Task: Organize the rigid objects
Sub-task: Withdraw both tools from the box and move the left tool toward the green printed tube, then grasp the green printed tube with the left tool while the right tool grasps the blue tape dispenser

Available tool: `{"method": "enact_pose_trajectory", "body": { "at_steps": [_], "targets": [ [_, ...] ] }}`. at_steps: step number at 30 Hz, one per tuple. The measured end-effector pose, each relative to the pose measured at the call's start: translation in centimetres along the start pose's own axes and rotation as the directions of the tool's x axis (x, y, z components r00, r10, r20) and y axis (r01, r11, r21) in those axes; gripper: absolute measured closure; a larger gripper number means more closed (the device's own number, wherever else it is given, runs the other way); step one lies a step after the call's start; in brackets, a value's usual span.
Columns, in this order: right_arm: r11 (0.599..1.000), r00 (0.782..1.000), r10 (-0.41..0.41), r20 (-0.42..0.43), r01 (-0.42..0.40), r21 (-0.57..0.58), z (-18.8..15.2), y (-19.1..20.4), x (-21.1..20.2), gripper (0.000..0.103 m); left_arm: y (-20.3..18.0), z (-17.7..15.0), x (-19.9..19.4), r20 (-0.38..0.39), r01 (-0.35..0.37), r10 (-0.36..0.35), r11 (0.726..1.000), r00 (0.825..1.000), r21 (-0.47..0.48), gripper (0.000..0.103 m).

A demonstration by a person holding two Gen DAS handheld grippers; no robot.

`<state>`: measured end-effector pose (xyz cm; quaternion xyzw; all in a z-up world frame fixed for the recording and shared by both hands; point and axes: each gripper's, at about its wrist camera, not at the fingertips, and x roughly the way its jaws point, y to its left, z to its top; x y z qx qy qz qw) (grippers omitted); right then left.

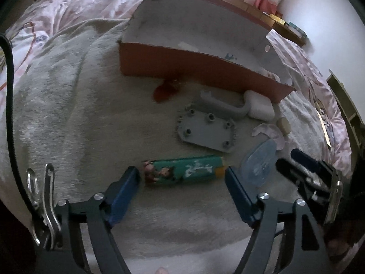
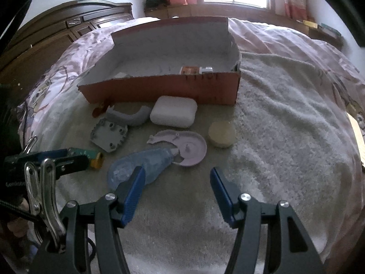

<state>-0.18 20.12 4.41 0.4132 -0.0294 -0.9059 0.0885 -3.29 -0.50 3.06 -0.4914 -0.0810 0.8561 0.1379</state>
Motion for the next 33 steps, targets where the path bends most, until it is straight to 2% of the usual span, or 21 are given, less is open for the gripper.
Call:
{"method": "enact_pose_trajectory", "body": {
  "at_steps": [3,9,14,20,26,29,33],
  "targets": [
    [1.000,1.000,0.002,0.005,-0.002,0.004,-0.4,-0.3,-0.1,0.039,-0.9,0.0,0.5,0.005,-0.030,0.030,0.999,1.000,0.027,0.015],
    [0.999,1.000,0.014,-0.001,-0.014,0.039,-0.6,-1.4,0.4,0.036,-2.3,-0.2,1.7,0.021,-0.111,0.109,0.991,0.994,0.077,0.008],
    [0.999,1.000,0.021,-0.003,-0.021,0.042,-0.7,-1.6,0.5,0.035,-2.5,-0.4,1.9,0.032,-0.145,0.142,0.985,0.989,0.096,0.008],
    [0.999,1.000,0.021,-0.004,-0.021,0.043,-0.7,-1.6,0.5,0.034,-2.0,-0.5,1.4,0.064,-0.160,0.156,0.984,0.986,0.075,0.019],
    [0.998,0.999,0.045,-0.010,-0.045,0.038,-0.8,-1.1,0.4,0.034,-2.1,-0.6,1.1,0.079,-0.186,0.178,0.976,0.981,0.115,0.020],
    [0.997,0.997,0.073,-0.030,-0.073,0.024,-0.8,-0.7,0.6,0.030,-1.1,-0.4,0.4,0.101,-0.213,0.204,0.973,0.974,0.087,0.020],
    [0.997,0.997,0.065,-0.044,-0.066,-0.027,-1.1,0.5,0.9,0.024,0.4,-0.3,-0.2,0.115,-0.227,0.221,0.973,0.969,0.049,0.020]
  ]
}}
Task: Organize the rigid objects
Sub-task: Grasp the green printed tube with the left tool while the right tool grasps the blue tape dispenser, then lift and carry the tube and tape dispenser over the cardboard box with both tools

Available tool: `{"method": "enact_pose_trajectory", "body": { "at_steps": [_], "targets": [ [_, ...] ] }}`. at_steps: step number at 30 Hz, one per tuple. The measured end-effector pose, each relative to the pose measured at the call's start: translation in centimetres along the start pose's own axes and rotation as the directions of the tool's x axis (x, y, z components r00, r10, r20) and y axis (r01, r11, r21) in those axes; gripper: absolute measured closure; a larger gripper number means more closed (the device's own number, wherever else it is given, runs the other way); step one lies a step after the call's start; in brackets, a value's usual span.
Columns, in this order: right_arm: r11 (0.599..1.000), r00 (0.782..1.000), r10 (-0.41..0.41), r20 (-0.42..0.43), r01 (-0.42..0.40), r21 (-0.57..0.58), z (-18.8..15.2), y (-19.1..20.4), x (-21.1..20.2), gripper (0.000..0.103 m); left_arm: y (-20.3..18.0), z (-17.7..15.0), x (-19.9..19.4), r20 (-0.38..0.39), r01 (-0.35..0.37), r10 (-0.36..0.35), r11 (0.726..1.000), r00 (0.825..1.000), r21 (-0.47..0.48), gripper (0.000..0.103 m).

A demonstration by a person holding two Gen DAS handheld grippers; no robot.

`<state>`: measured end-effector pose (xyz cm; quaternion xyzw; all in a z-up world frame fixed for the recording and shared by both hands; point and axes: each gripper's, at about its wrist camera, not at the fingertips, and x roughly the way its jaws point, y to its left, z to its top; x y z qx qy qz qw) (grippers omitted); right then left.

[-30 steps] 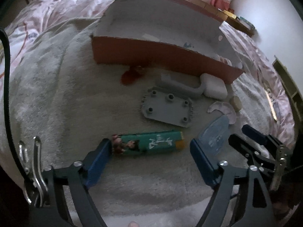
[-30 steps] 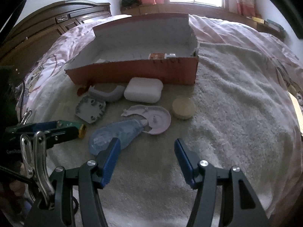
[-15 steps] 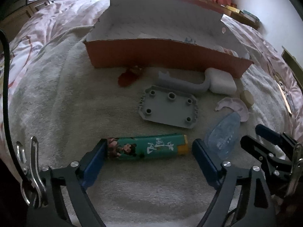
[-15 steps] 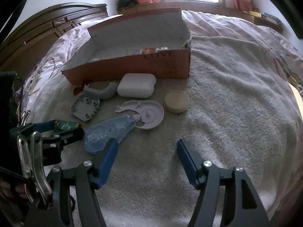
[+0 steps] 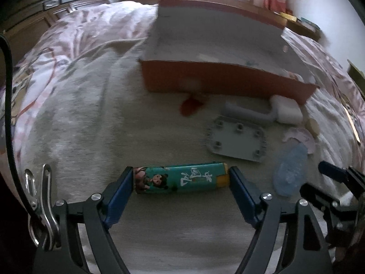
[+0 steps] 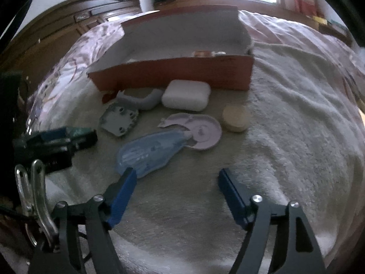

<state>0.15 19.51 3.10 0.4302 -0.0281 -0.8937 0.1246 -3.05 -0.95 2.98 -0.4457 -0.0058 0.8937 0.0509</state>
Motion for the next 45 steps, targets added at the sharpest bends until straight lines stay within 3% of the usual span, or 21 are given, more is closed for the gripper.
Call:
{"method": "enact_pose_trajectory", "body": {
  "at_steps": [7,18,21,26,45],
  "targets": [
    [0.994,0.998,0.068,-0.012,-0.068,-0.082,0.4,2.7,0.9,0.025,2.0,-0.2,-0.1,0.007,-0.003,0.003,0.999,1.000,-0.052,0.020],
    [0.989,1.000,0.024,0.017,-0.021,-0.148,2.2,4.3,2.9,0.024,2.0,-0.4,0.3,-0.003,0.015,-0.016,0.999,1.000,-0.048,0.020],
    [0.987,1.000,0.001,0.027,0.004,-0.162,2.0,4.4,2.8,0.033,2.0,-0.4,0.4,-0.005,0.014,-0.015,0.999,1.000,-0.045,0.020],
    [0.989,0.999,-0.013,0.036,0.018,-0.146,1.9,4.2,2.6,0.042,1.6,-0.6,0.3,-0.003,0.020,-0.021,0.999,1.000,-0.033,0.020],
    [0.989,0.988,0.114,0.107,-0.103,-0.103,2.1,3.6,0.1,0.042,0.1,0.2,-1.1,0.046,0.061,-0.062,0.998,0.997,0.029,0.020]
  ]
}}
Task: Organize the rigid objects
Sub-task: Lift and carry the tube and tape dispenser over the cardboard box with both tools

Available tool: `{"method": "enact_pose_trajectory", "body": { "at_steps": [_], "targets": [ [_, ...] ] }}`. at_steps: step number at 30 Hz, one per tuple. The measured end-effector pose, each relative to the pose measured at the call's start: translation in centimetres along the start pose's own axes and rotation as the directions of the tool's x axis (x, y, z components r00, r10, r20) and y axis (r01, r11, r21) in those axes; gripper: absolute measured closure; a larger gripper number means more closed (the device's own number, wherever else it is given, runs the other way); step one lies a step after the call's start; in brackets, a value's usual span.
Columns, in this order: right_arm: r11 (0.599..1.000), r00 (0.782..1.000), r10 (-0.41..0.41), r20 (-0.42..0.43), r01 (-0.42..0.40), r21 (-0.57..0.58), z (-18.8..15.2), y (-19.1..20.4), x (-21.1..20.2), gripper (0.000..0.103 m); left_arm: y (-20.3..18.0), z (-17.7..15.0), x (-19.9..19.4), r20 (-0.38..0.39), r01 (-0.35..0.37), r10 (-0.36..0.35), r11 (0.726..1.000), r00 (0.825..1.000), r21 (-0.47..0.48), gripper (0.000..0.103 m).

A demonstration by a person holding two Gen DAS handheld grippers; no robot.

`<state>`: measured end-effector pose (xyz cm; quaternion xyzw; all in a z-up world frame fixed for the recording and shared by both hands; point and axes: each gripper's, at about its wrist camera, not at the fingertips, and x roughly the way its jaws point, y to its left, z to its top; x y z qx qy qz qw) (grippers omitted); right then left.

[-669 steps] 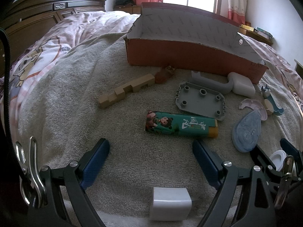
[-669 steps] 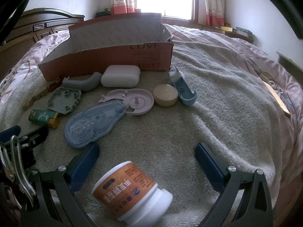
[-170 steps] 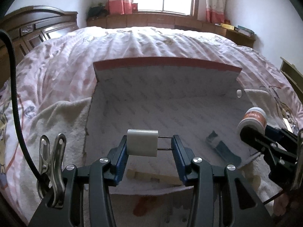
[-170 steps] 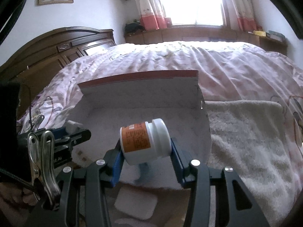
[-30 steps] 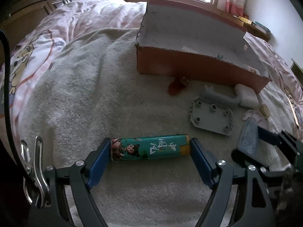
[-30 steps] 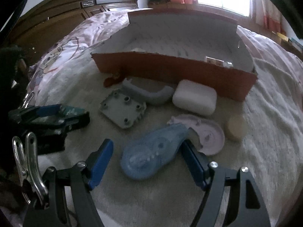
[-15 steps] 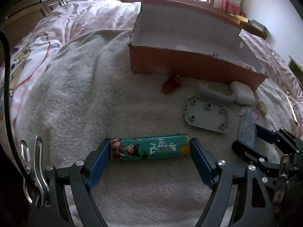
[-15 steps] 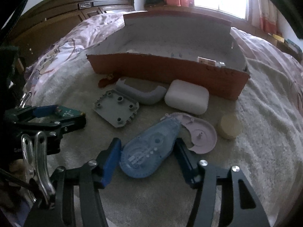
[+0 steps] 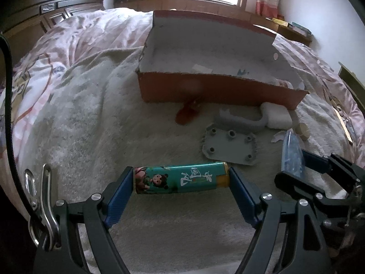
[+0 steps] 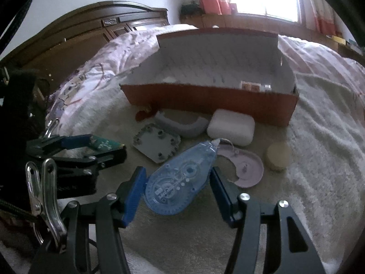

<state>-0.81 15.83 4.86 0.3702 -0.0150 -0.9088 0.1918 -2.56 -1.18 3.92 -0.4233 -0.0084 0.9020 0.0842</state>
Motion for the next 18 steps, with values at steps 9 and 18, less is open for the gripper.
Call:
{"method": "enact_pose_trajectory", "body": {
  "at_steps": [9,18],
  "targets": [
    [0.999,0.999,-0.038,0.035,0.038,-0.002,1.0,-0.8,-0.8,0.042,-0.7,2.0,-0.7,0.055,0.011,-0.012,0.999,0.998,0.034,0.020],
    [0.997,0.995,-0.073,0.074,0.071,0.030,2.7,-2.8,-1.7,0.042,-0.7,4.5,-1.4,0.111,0.013,-0.018,0.999,0.994,0.046,0.020]
  ]
}}
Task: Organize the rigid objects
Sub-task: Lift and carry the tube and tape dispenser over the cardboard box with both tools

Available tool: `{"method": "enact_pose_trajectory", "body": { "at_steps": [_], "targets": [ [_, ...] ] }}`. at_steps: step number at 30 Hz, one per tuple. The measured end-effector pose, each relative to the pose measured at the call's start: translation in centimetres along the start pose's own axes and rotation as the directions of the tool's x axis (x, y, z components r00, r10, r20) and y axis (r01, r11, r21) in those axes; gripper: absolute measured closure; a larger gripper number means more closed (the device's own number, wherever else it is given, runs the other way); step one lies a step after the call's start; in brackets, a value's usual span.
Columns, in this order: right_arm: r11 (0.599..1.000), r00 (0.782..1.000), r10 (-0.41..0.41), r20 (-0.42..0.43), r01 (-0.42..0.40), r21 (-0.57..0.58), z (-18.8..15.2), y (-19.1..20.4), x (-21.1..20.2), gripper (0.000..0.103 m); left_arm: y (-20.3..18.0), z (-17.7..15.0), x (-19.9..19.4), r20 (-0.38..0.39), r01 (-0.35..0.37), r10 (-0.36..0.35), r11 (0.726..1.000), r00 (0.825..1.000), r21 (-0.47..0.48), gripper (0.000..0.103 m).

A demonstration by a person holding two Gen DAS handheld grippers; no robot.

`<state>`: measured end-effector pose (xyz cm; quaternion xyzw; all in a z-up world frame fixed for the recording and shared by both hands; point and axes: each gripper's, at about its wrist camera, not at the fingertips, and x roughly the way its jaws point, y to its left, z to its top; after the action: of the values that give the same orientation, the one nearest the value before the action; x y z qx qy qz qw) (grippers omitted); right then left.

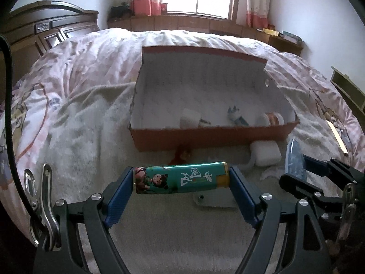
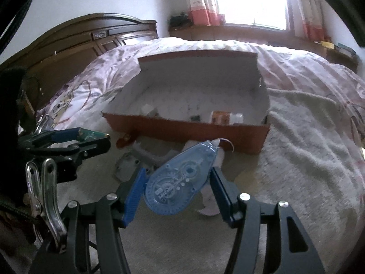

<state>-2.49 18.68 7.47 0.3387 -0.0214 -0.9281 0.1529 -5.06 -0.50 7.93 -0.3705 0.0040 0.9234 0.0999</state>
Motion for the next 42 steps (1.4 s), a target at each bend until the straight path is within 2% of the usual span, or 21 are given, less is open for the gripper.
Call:
{"method": "enact_pose_trajectory", "body": {
  "at_steps": [7,16,21,30,37,42],
  "targets": [
    [1.000,0.999,-0.027,0.037,0.027,0.003,1.7,-0.8,-0.4,0.042,-0.1,1.9,0.3,0.030,-0.002,0.002,1.000,1.000,0.026,0.020],
    [0.998,0.997,-0.060,0.055,0.059,0.014,3.4,-2.0,-0.1,0.042,-0.8,4.7,2.5,0.061,-0.024,0.021,0.998,0.998,0.060,0.020],
    [0.998,0.996,-0.066,0.052,0.065,0.024,4.3,-2.8,0.5,0.042,-1.1,5.7,4.2,0.049,-0.026,0.023,0.998,0.999,0.064,0.020],
    [0.997,0.996,-0.068,0.051,0.066,0.038,5.6,-3.4,1.7,0.042,-0.4,6.7,6.9,0.019,-0.026,0.026,1.000,0.999,0.017,0.020],
    [0.997,0.997,-0.069,0.043,0.067,0.049,5.9,-3.9,2.5,0.042,0.1,6.3,8.5,-0.021,-0.031,0.031,1.000,0.999,0.007,0.020],
    [0.996,0.997,-0.071,0.042,0.068,0.052,6.2,-4.1,2.9,0.042,-0.1,6.2,8.6,-0.011,-0.035,0.035,0.999,0.999,0.020,0.020]
  ]
}}
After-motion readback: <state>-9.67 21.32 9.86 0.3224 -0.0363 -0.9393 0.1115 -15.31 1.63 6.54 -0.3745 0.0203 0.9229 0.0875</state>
